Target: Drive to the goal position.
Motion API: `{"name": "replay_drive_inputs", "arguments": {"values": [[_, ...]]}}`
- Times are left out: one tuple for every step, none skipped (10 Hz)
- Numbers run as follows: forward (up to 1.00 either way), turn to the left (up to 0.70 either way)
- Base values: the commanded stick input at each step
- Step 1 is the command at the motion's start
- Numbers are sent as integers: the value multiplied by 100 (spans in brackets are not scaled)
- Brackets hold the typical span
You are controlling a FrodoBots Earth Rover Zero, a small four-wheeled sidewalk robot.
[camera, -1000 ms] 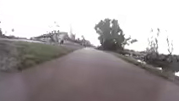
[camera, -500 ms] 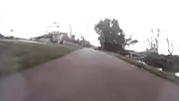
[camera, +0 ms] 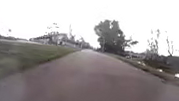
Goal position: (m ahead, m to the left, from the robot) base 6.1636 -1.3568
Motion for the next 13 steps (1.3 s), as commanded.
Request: {"name": "replay_drive_inputs", "arguments": {"values": [[100,0],[100,0],[100,0],[100,0],[100,0],[100,0],[100,0],[100,0],[100,0],[100,0],[100,0],[100,0],[100,0]]}}
